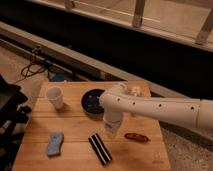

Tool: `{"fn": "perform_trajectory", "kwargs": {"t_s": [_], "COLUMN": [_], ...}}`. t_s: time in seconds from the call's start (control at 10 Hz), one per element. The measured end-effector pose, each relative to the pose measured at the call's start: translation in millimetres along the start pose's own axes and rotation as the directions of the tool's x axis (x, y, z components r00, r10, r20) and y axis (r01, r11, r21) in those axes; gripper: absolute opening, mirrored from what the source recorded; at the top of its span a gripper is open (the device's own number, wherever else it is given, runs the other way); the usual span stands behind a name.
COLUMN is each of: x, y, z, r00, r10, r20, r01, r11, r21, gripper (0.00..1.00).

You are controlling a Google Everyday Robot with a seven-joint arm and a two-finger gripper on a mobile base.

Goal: Push the eraser across the table

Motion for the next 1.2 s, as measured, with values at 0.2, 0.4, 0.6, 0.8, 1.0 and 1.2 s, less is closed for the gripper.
{"fn": "perform_trajectory", "kwargs": {"t_s": [0.2, 0.4, 0.6, 0.8, 1.0, 1.2], "x": [0.2, -8.4, -8.2, -6.8, -8.8, -13.1], "y": [-4.0, -3.9, -1.2, 2.3, 7.0, 14.1], "z": [22.3, 48.0, 58.3, 61.8, 65.1, 73.2], "r00": [1.000, 1.000, 1.000, 1.000, 0.999, 0.999], "r10": [0.006, -0.004, -0.007, -0.011, -0.020, -0.036], "r20": [-0.003, -0.009, -0.020, -0.025, -0.027, -0.036], "r01": [-0.007, 0.003, 0.005, 0.008, 0.016, 0.030], "r11": [0.999, 0.997, 0.995, 0.993, 0.991, 0.986], "r21": [-0.041, -0.073, -0.101, -0.117, -0.133, -0.163], "gripper": [0.13, 0.13, 0.13, 0.13, 0.13, 0.14]}}
